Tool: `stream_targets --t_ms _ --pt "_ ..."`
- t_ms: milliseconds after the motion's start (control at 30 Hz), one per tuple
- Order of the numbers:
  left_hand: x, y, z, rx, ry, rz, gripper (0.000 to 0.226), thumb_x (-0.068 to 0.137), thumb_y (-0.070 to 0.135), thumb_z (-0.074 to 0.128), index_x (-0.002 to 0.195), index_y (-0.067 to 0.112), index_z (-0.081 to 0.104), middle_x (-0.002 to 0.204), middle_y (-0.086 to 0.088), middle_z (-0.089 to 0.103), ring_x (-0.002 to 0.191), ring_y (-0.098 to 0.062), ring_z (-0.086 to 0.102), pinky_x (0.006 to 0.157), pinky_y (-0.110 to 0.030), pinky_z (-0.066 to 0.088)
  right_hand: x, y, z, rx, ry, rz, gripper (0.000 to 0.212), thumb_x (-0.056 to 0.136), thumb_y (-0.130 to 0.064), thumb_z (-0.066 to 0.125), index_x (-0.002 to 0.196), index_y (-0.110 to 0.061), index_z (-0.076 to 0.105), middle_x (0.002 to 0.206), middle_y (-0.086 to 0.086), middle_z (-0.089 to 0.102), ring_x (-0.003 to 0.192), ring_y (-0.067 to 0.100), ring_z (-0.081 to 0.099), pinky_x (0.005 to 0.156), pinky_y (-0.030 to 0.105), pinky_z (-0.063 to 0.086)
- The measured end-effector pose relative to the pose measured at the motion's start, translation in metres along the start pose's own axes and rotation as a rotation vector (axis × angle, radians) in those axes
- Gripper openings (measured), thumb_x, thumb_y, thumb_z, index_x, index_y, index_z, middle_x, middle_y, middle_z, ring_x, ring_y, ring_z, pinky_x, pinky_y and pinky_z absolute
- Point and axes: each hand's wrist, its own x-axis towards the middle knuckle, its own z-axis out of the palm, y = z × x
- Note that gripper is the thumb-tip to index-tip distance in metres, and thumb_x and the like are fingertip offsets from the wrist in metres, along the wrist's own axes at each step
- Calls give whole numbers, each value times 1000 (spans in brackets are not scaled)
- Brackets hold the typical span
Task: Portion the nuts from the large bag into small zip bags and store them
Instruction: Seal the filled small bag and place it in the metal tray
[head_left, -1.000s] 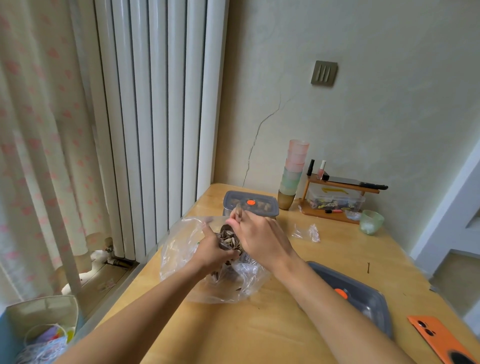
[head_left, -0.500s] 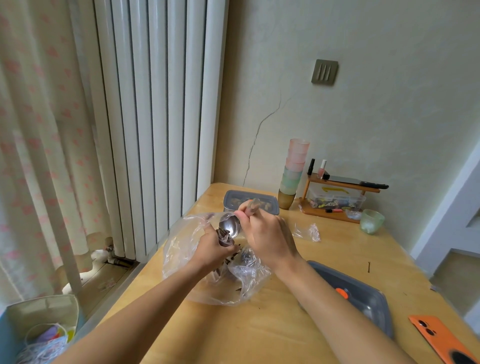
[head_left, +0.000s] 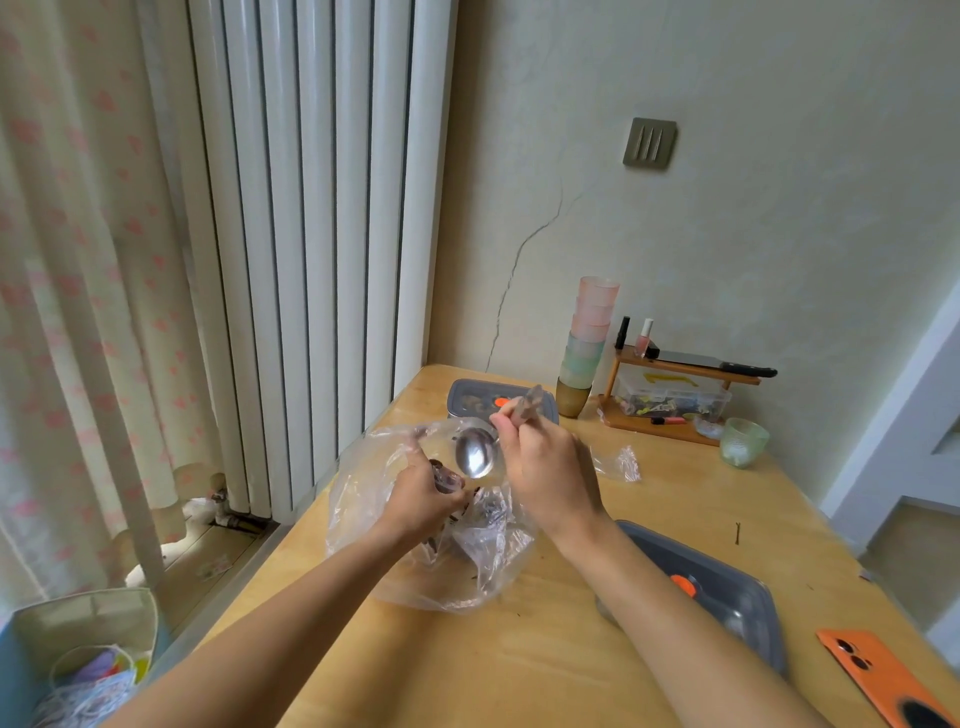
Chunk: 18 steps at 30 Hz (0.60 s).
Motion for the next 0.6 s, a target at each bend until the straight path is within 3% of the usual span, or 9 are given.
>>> stream_targets --t_ms 100,167,267,400,500,600 --pt "1 -1 -3 125 67 5 55 85 3 68 135 10 45 90 -5 68 85 -24 67 63 -22 48 -2 10 1 -14 -207 101 27 110 -28 49 99 -9 65 74 4 64 65 28 64 56 36 49" --pt "1 -3 -5 280 50 21 37 83 5 62 119 12 60 105 -5 67 97 -24 62 71 -25 43 -5 15 3 -52 -310 161 29 111 -32 44 107 -12 65 85 6 69 77 30 68 67 41 55" --pt "4 0 1 451 -27 -5 42 84 8 60 125 13 57 121 -11 61 105 -25 56 78 -30 41 -16 22 3 -138 -355 219 31 112 -35 40 110 -14 63 90 6 71 83 31 69 70 41 56" --pt "8 4 6 536 -41 -46 52 88 14 58 139 11 47 127 -14 60 119 -32 57 92 -37 48 -29 24 3 -194 -399 293 31 112 -33 36 116 -12 59 91 8 71 84 32 71 68 40 56" --pt "11 4 8 595 -48 -91 47 90 28 59 131 7 54 117 -15 67 103 -31 63 78 -36 50 -34 25 3 -197 -392 350 32 112 -32 35 112 -11 58 89 11 71 82 32 72 68 38 55" --pt "13 5 7 638 -43 -115 24 86 26 61 94 5 67 91 -13 70 78 -30 64 61 -32 47 -37 28 5 -184 -395 391 35 112 -33 35 104 -11 60 78 6 66 71 26 68 61 33 52"
